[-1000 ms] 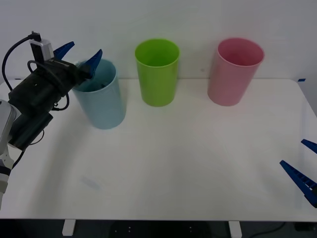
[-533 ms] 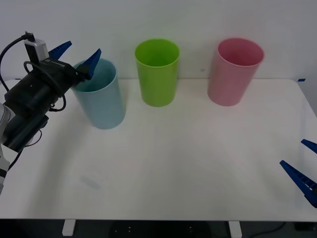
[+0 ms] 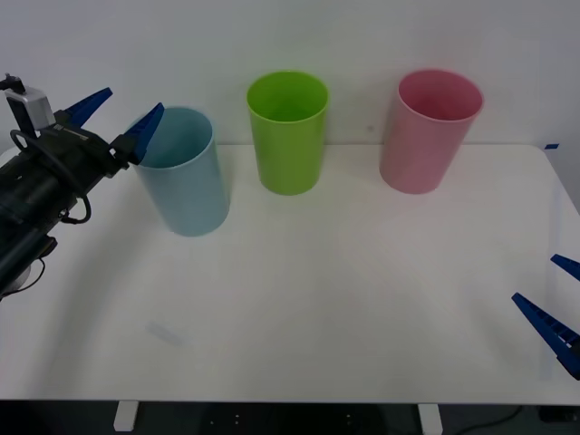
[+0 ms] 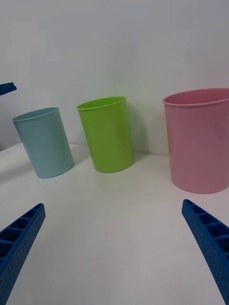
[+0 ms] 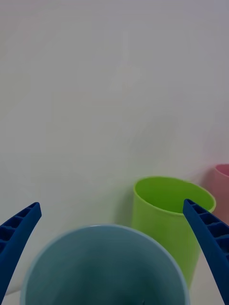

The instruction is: Grasp the object on the table and drop it into the matching bin: aluminum can to the light blue bin, PET bottle to the pink bin.

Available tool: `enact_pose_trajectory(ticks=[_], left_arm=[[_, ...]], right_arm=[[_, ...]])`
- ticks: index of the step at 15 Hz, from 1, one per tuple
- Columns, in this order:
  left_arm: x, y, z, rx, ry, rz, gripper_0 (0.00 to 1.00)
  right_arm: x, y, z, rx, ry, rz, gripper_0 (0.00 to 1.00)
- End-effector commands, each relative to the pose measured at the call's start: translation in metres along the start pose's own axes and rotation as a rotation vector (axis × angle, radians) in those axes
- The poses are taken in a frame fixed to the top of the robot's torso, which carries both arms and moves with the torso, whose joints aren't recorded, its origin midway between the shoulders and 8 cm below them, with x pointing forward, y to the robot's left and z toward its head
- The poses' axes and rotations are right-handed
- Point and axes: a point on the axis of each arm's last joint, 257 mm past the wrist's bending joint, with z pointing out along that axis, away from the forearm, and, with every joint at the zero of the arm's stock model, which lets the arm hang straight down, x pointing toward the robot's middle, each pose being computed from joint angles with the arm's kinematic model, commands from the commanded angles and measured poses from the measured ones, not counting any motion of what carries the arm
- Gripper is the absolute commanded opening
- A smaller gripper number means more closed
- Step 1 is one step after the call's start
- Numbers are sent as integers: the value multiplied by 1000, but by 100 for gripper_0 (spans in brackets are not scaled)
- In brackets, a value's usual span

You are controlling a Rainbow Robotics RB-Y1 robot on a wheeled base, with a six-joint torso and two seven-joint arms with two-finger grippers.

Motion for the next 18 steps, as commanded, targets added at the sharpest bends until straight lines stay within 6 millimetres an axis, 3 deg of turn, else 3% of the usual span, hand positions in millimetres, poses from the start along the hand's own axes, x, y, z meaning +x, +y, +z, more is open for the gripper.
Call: enact_pose_trajectory(ticks=[1, 10, 18], left_arm=[[1, -1, -25, 25, 18, -5, 100], [21, 0, -124, 112, 158, 98, 100], [32, -10, -196, 100, 258, 148, 100]], right_arm=[[0, 0, 0, 0, 0, 0, 100], [0, 0, 0, 0, 0, 0, 100], [0, 0, 0, 0, 0, 0, 100]])
